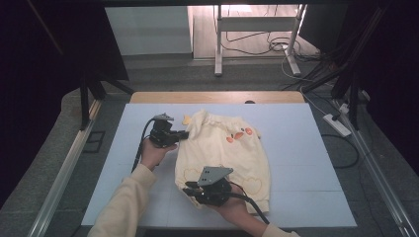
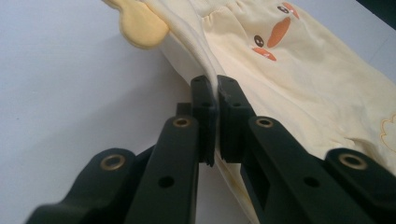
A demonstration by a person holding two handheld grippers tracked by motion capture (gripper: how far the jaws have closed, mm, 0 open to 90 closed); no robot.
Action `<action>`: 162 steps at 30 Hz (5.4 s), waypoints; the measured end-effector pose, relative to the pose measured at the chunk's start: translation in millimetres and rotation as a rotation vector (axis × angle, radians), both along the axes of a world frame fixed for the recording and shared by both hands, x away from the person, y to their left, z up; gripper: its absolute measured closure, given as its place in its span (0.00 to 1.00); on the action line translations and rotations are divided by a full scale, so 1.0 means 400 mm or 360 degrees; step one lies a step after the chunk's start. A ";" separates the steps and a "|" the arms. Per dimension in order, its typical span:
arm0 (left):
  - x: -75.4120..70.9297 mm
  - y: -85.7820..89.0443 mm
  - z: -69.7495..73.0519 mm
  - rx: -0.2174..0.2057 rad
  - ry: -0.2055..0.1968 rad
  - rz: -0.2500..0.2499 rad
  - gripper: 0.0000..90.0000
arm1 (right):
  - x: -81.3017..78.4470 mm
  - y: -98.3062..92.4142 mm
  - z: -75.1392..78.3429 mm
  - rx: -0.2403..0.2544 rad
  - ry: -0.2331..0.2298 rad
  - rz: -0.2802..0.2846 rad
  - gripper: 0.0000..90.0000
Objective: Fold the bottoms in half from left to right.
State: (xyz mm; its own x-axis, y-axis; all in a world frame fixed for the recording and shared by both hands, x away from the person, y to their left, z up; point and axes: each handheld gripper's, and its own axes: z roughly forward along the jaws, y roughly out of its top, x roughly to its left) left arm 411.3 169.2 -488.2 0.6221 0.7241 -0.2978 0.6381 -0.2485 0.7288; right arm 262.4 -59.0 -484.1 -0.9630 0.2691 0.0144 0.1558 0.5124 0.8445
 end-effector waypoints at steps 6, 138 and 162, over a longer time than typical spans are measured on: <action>-0.011 0.030 0.025 -0.0039 -0.0023 0.0030 0.96 | 0.004 0.023 0.019 0.0077 0.0022 0.0027 0.84; 0.016 -0.207 0.068 -0.0046 -0.0104 -0.0148 0.95 | -0.010 -0.331 0.030 0.0109 0.0069 -0.0399 0.94; 0.025 -0.241 0.081 -0.0076 -0.0121 -0.0167 0.95 | -0.032 -0.374 0.064 0.0176 0.0059 -0.0453 0.95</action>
